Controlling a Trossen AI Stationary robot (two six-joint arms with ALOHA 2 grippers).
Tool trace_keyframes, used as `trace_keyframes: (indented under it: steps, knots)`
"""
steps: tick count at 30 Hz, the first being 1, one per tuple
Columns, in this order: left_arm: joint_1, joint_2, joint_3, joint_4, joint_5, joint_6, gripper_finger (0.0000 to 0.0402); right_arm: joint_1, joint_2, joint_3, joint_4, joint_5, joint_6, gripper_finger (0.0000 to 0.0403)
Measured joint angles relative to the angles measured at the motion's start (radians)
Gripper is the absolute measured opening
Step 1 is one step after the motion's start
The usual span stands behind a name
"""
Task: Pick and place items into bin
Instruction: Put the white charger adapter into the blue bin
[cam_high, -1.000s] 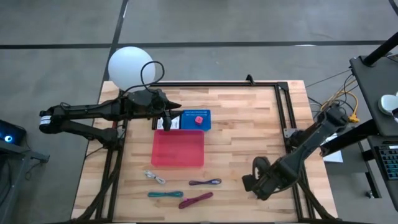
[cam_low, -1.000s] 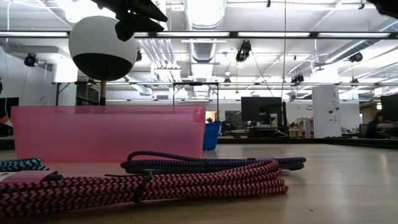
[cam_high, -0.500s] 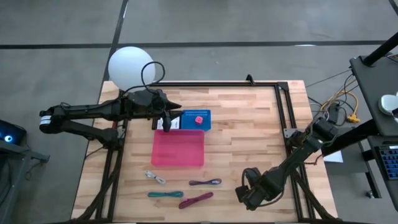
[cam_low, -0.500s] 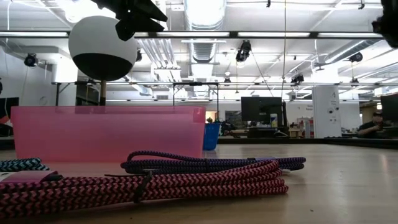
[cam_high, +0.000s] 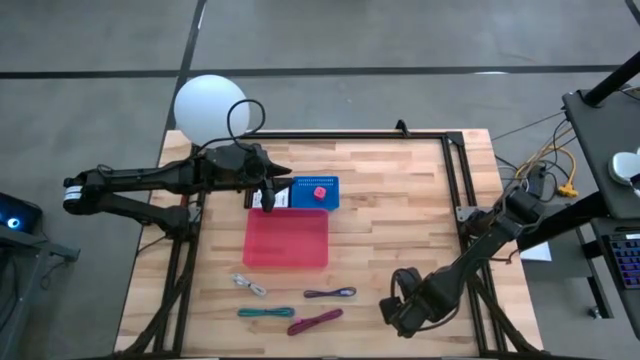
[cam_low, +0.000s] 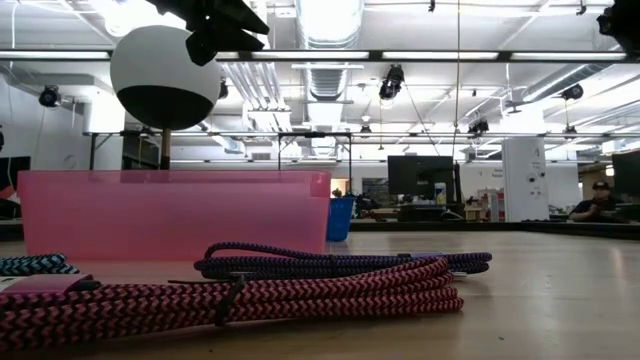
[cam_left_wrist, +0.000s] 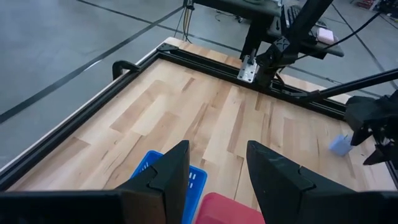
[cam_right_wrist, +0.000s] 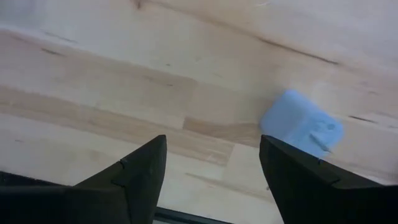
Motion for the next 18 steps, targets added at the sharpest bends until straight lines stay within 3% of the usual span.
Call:
trace_keyframes:
  steps: [6,9,12,18]
  knots:
    - [0.000,0.000,0.000,0.000,0.000,0.023,0.0144,0.000,-0.016,0.058,-0.156,-0.004,0.033,0.0235]
    - [-0.001,0.000,0.000,-0.001,0.000,0.023,0.0144,0.000,-0.017,0.085,-0.239,-0.083,0.133,0.0235]
    - [-0.001,0.000,0.000,-0.001,0.001,0.023,0.0144,0.000,-0.016,0.087,-0.247,-0.134,0.180,0.0236]
    - [-0.001,0.000,0.000,-0.001,0.001,0.023,0.0144,0.002,-0.006,0.078,-0.243,-0.133,0.183,0.0240]
